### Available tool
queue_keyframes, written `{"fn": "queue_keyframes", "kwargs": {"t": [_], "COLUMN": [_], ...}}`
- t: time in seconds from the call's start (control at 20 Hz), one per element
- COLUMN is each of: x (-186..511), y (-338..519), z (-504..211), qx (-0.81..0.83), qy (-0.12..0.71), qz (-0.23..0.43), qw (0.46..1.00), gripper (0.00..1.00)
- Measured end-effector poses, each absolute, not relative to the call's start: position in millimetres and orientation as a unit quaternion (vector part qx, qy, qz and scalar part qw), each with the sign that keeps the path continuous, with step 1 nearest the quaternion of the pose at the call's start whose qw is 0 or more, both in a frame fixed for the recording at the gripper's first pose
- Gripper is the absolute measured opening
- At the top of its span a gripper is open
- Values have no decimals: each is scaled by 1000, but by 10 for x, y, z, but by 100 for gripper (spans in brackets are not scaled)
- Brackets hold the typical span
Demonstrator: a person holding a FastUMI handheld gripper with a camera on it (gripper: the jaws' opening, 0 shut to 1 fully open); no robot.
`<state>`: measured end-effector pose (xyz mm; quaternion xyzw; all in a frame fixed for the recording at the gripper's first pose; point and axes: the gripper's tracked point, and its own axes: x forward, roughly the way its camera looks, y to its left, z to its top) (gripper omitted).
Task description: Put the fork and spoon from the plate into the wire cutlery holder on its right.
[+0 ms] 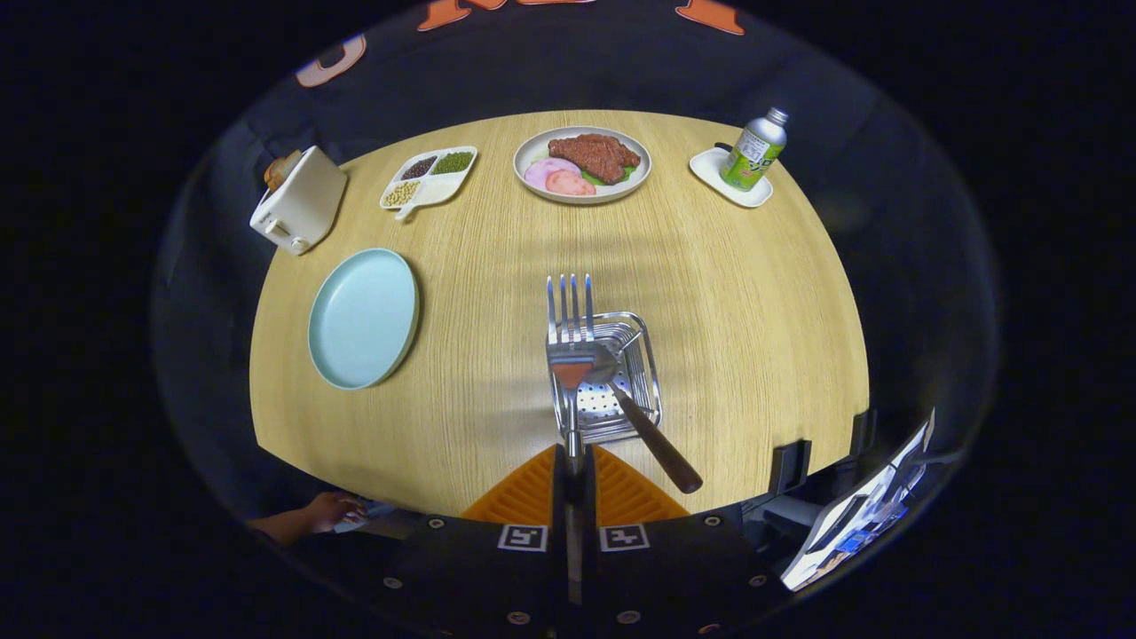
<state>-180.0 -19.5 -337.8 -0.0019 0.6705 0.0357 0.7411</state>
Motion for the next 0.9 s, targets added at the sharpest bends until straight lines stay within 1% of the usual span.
{"fn": "queue_keyframes", "kwargs": {"t": [0.25,0.45,0.65,0.9], "x": [-1891,-1953,-1864,-1627], "y": [-227,-299,-282,-322], "z": [-3463,-3495,-3488,-3362], "qx": [-17,-20,-9,4], "qy": [692,700,691,654], "qz": [54,64,60,55], "qw": [719,711,720,754], "gripper": [7,9,10,12]}}
